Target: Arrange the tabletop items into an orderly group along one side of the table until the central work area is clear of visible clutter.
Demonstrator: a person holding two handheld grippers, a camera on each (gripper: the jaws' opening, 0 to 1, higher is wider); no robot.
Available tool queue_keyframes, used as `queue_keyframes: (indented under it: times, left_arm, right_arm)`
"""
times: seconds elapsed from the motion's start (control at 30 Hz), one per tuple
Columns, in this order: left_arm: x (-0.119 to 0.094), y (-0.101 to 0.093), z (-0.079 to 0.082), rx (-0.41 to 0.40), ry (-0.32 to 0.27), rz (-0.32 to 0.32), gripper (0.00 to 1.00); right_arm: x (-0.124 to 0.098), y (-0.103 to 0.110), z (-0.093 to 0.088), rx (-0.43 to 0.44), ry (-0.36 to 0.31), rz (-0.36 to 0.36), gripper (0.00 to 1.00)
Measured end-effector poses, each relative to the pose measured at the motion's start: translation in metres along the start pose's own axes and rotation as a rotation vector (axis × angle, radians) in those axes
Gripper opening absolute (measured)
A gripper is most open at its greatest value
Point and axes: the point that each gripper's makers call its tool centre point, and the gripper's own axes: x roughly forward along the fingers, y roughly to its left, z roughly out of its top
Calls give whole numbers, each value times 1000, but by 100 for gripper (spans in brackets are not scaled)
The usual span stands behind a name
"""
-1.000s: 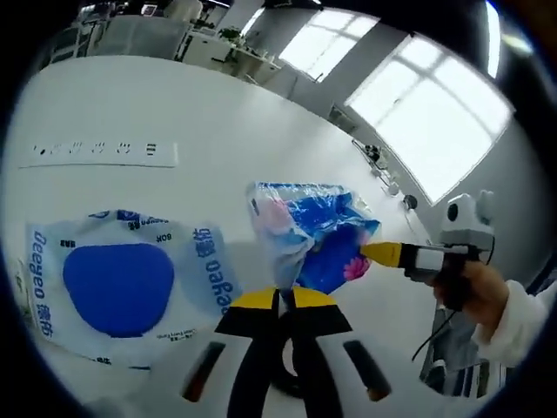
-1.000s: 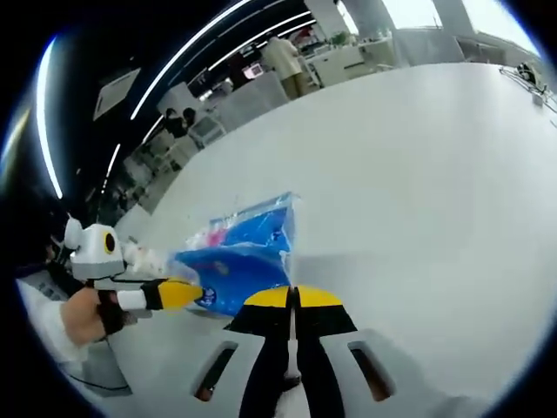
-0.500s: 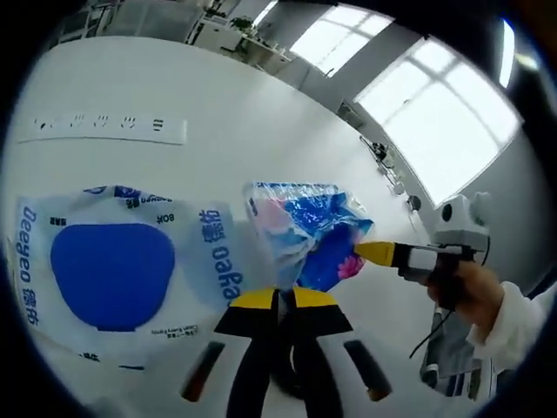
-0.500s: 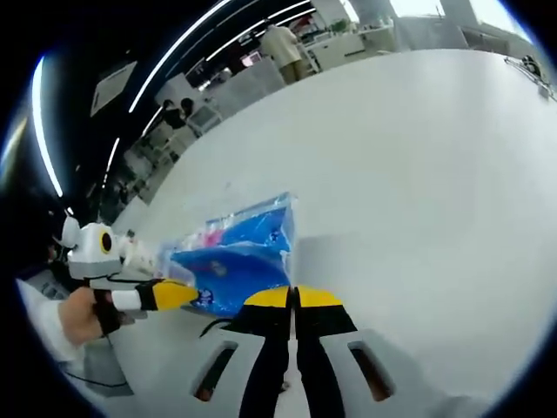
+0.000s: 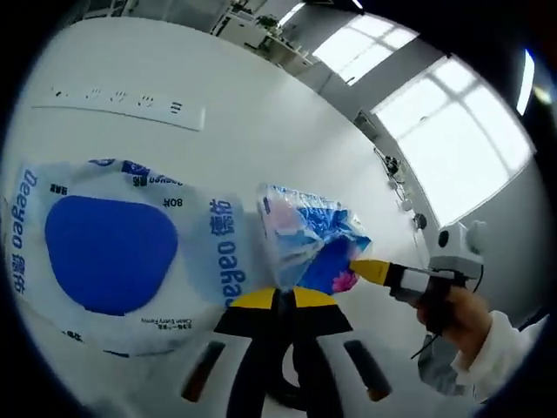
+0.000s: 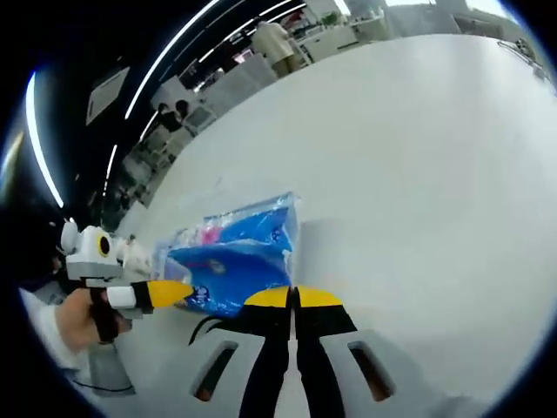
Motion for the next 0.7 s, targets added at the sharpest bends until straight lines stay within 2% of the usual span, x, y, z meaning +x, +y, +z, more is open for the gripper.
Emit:
queue_keyframes:
  times: [0.47,0.7]
  left_arm:
    - [-8,2,-6,-102,15,10,3]
    - [-15,1,-8,-85,10,6,3]
  right_arm:
    - [7,-1,-5,18,8,15,0]
    - [8,-1,-8,5,17,15,0]
